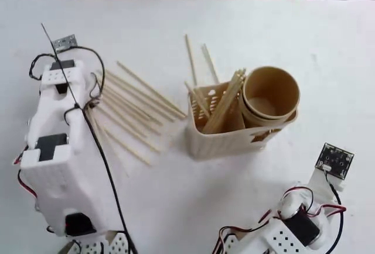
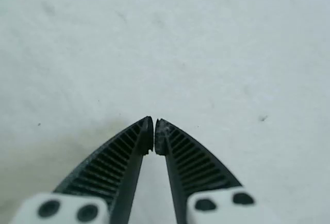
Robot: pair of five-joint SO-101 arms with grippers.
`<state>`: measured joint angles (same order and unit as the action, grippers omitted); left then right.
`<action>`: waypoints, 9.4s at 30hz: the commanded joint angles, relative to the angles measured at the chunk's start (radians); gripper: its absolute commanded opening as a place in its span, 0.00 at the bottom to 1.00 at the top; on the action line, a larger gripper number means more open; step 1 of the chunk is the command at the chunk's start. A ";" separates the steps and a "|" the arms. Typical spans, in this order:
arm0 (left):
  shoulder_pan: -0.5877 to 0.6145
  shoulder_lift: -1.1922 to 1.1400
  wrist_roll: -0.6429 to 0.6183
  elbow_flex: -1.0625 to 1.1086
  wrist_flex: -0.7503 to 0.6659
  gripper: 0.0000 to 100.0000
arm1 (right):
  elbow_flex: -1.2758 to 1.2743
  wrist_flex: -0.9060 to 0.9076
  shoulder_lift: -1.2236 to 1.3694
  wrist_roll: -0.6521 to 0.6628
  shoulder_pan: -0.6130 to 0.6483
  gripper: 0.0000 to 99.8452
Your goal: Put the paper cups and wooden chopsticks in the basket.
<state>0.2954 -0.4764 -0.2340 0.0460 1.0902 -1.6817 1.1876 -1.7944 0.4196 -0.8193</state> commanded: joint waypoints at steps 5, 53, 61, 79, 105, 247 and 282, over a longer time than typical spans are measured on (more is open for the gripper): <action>-0.036 0.031 0.140 -0.003 -0.097 0.02 | -0.009 -0.010 -0.008 -0.003 -0.007 0.02; -0.377 1.033 0.236 0.238 -0.187 0.02 | -0.009 -0.010 -0.008 -0.003 -0.007 0.02; -0.691 1.171 0.236 -0.005 -0.180 0.02 | -0.009 -0.010 -0.008 -0.003 -0.007 0.02; -1.089 1.148 0.356 0.241 -0.539 0.02 | -0.009 -0.010 -0.008 -0.003 -0.007 0.02; -0.750 1.372 0.358 0.373 -0.463 0.08 | -0.009 -0.010 -0.008 -0.003 -0.004 0.02; -0.271 1.110 0.517 0.109 0.299 0.02 | -0.009 -0.010 -0.008 -0.003 -0.007 0.02; -1.058 1.245 0.333 0.298 -0.575 0.02 | -0.009 -0.010 -0.008 -0.003 -0.007 0.02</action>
<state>-0.7956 0.7679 0.1097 0.3437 0.5516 -1.6817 1.1876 -1.7944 0.4196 -0.8193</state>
